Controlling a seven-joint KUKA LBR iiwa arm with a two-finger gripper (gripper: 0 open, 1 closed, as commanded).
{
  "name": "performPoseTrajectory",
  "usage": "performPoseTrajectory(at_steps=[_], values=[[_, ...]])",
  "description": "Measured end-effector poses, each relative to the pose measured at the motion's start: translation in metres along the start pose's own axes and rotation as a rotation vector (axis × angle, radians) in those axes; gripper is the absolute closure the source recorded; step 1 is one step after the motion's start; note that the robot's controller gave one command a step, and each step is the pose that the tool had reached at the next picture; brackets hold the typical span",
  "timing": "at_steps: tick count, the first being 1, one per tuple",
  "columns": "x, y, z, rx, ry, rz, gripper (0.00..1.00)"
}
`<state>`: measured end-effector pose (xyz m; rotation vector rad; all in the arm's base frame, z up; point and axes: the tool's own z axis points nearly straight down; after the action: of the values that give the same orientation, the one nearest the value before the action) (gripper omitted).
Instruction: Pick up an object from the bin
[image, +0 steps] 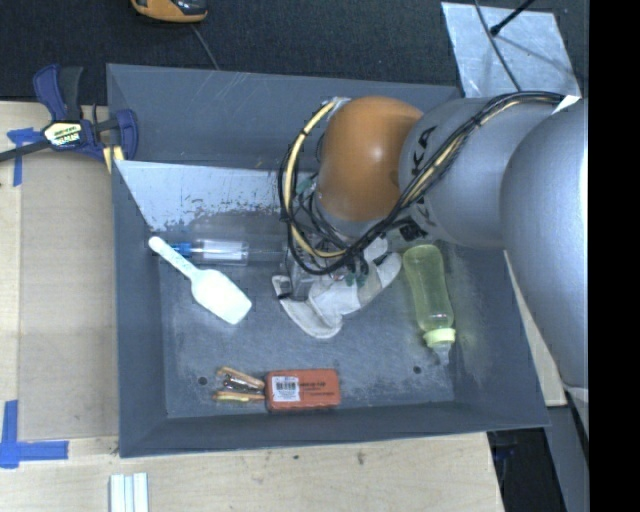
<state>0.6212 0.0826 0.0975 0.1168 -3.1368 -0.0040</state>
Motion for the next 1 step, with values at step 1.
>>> performPoseTrajectory(at_steps=[1], values=[[-0.0018, 0.0000, -0.0239, 0.000, -0.006, 0.000, 1.00]])
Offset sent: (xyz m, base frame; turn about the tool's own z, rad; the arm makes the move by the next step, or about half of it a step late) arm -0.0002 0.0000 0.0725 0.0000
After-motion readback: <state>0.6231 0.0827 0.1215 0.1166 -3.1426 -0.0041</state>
